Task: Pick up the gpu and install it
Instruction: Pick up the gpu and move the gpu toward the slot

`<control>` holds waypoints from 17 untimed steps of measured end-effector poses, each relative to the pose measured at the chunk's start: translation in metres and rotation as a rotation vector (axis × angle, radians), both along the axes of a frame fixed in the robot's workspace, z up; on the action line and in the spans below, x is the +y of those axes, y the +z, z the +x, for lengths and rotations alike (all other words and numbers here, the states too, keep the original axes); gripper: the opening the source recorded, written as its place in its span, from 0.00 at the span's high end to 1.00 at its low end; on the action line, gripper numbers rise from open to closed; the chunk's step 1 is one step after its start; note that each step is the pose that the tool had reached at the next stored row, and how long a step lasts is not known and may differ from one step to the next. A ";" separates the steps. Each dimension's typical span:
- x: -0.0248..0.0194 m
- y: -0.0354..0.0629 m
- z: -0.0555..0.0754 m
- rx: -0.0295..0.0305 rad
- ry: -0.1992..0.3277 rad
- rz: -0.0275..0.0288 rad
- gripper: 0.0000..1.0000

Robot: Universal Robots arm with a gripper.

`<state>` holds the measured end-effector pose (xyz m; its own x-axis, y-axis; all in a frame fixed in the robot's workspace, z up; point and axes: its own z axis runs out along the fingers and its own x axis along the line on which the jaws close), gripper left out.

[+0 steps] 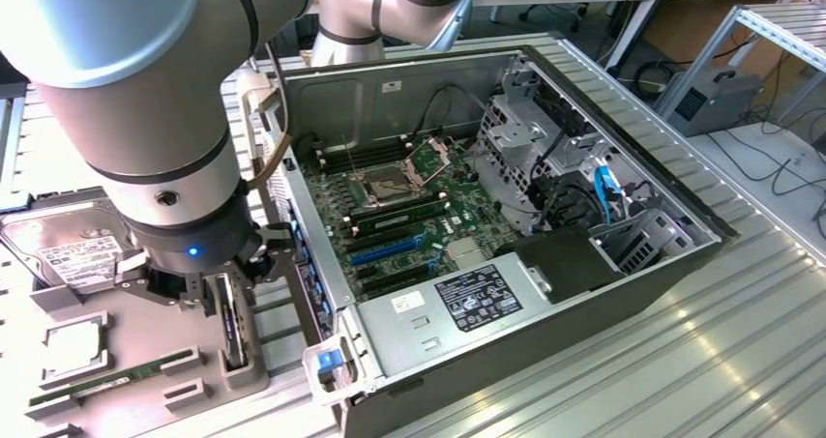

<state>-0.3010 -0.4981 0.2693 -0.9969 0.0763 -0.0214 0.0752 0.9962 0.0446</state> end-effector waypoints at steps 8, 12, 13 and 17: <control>0.0066 -0.0094 -0.001 0.0039 0.000 0.0000 0.58; 0.0088 -0.0265 -0.003 0.0038 0.000 0.0000 0.58; 0.0088 -0.0268 -0.003 0.0040 0.000 -0.0001 0.58; 0.0115 -0.0271 -0.003 0.0038 0.000 0.0001 0.58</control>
<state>-0.3039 -0.4866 0.2422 -0.9969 0.0763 -0.0176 0.0754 0.9962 0.0444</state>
